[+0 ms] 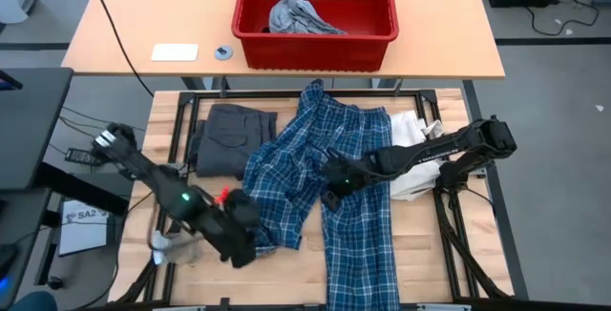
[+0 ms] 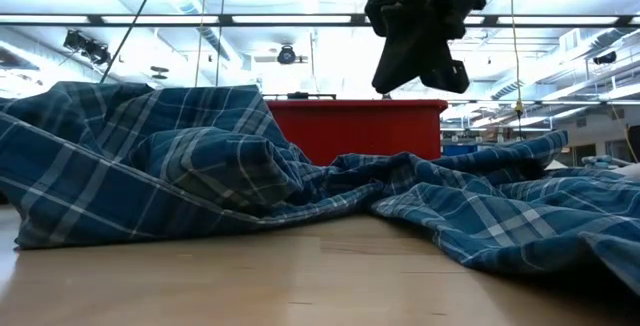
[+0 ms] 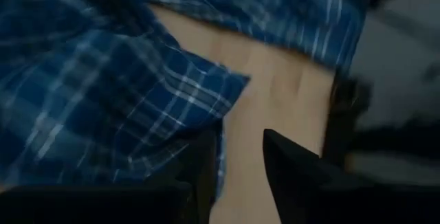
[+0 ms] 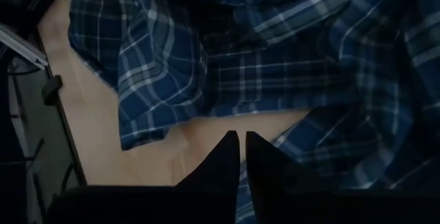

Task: Fold Laundry from Bin
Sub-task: Fold the plaid pants

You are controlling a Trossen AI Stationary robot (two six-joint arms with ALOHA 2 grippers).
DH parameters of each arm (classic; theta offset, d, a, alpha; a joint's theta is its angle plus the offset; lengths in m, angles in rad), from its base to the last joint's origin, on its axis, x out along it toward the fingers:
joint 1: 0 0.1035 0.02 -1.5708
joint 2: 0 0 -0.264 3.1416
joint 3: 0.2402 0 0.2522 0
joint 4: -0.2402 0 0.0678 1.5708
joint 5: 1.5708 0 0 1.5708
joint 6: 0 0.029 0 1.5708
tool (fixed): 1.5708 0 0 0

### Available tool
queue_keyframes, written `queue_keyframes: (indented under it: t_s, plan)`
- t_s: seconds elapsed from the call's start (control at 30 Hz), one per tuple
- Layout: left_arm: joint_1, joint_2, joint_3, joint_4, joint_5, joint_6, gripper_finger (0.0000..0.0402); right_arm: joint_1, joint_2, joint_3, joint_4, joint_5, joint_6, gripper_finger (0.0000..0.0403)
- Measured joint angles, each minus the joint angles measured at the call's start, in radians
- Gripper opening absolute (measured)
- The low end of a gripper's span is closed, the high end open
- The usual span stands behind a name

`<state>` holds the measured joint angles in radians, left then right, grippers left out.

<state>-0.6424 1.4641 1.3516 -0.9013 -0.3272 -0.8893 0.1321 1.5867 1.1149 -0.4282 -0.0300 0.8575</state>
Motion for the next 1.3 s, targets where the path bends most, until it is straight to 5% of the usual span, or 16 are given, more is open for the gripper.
queue_keyframes:
  t_s: [0.43, 0.8, 0.93, 1.1, 1.3]
  plan:
    - [0.032, 0.192, -0.243, 0.434, 0.139, 0.18, 0.0134, 0.108, 0.0, 0.0, 0.0, 0.09, 0.168, 0.0034]
    - [0.07, 0.307, -0.279, 0.532, 0.161, 0.205, 0.0131, 0.117, 0.0, 0.0, -0.001, 0.061, 0.106, 0.0034]
    - [0.07, 0.325, -0.279, 0.534, 0.216, 0.181, 0.01, 0.127, 0.0, 0.0, -0.002, 0.059, 0.084, 0.0034]
    - [0.07, 0.324, -0.279, 0.522, 0.305, 0.154, 0.0012, 0.134, 0.0, 0.0, -0.009, 0.082, 0.044, 0.0034]
    - [0.067, 0.284, -0.19, 0.461, 0.411, 0.261, 0.0004, 0.134, 0.0, 0.0, -0.009, 0.082, 0.024, 0.0034]
